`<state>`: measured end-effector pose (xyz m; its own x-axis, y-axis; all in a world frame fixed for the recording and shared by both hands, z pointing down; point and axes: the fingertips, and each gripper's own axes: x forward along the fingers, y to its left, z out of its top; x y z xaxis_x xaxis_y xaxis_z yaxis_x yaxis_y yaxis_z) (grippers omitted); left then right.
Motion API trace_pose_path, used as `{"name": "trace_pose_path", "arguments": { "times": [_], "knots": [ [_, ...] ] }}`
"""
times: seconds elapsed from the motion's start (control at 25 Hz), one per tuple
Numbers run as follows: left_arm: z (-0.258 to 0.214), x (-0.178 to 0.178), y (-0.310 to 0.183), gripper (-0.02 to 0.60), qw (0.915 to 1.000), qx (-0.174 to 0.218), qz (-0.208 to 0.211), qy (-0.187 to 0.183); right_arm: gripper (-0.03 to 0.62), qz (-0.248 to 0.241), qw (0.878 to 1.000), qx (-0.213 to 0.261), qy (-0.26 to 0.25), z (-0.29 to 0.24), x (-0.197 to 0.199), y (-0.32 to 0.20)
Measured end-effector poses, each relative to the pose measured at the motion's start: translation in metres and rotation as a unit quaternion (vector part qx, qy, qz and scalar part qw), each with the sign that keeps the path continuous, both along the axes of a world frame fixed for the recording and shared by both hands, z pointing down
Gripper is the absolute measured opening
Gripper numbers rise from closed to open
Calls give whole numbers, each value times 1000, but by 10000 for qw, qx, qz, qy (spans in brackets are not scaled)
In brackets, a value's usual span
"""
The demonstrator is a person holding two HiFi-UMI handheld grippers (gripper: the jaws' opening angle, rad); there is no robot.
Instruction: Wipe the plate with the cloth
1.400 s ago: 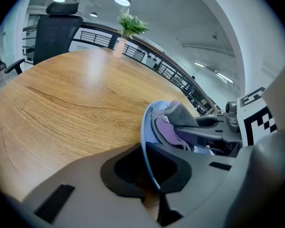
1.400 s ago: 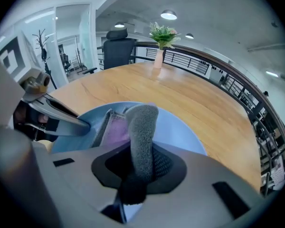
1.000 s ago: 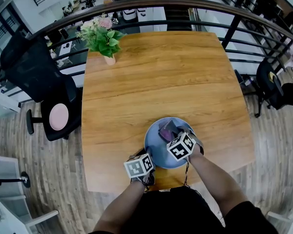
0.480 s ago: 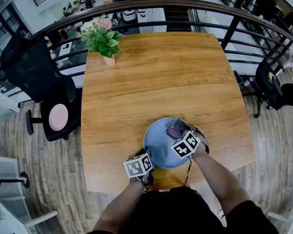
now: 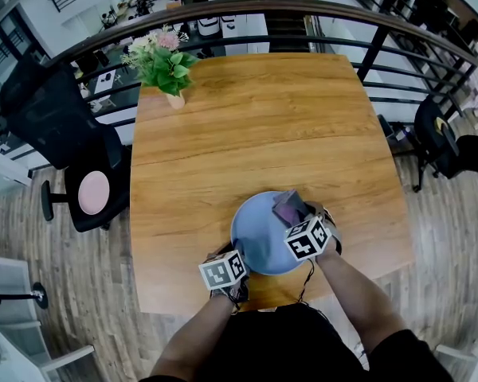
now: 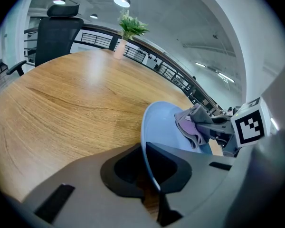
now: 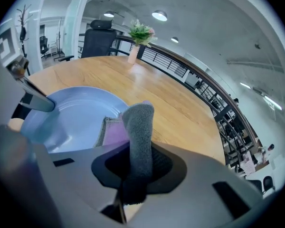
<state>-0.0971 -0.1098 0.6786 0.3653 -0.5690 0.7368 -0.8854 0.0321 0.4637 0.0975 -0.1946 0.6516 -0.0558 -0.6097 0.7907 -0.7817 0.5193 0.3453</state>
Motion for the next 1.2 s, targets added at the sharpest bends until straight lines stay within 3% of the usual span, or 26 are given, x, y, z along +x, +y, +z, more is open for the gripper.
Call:
{"name": "trace_pose_path", "arguments": {
  "times": [0.2,0.32,0.48,0.6,1.0,1.08,1.2],
  "knots": [
    [0,0,1,43,10000,5,-12,-25,73,228,9988,257,-338,-15,5,3],
    [-1,0,1,43,10000,3,-35,-24,72,289,9949,159,-949,-21,-4,10],
    [-1,0,1,43,10000,6,-48,-28,72,456,9736,-303,-2216,-19,-30,27],
    [-1,1,1,43,10000,8,-49,-36,72,414,9611,-626,-2658,-17,-50,42],
    [-2,2,3,43,10000,9,-78,-38,72,20,9405,-1514,-3043,1,-114,91],
    [-3,3,2,43,10000,18,-82,-35,72,-142,9415,-1669,-2924,8,-121,99],
    [-3,3,2,43,10000,29,-68,-32,72,-589,9530,-1676,-2453,14,-126,107]
  ]
}}
